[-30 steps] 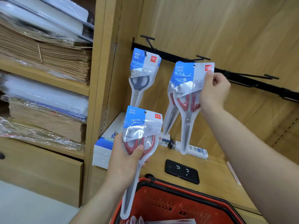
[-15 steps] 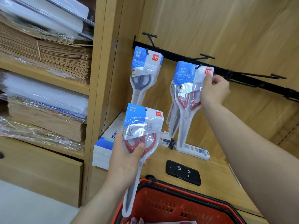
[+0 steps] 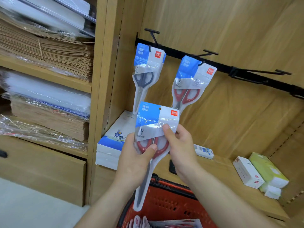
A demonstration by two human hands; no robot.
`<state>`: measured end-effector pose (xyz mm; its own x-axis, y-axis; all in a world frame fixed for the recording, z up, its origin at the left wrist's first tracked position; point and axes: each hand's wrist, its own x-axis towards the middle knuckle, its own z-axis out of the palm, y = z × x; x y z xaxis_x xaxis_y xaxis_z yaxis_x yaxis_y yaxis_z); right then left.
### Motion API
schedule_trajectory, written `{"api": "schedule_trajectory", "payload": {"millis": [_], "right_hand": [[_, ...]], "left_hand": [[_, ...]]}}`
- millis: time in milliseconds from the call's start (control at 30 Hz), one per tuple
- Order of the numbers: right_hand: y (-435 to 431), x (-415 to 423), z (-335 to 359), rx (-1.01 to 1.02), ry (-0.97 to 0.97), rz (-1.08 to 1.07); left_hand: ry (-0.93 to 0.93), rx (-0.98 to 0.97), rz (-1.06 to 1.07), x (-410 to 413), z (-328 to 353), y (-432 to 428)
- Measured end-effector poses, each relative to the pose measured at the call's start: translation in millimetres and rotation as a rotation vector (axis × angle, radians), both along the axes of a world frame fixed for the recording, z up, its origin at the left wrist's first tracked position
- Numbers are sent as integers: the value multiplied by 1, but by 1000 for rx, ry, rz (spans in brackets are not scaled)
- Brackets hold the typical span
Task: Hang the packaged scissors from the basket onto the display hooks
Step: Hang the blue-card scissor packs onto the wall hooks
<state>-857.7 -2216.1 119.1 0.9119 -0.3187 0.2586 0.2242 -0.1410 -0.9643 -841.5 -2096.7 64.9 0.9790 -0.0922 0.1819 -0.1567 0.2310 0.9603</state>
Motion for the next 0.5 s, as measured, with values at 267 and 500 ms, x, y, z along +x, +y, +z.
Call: {"api": "schedule_trajectory", "payload": {"millis": [267, 500], "right_hand": [[-16, 7, 20, -7, -181, -257], [-66, 40, 88, -121, -381, -446]], "left_hand": [[-6, 59, -56, 2, 4, 2], [-75, 179, -11, 7, 0, 8]]}}
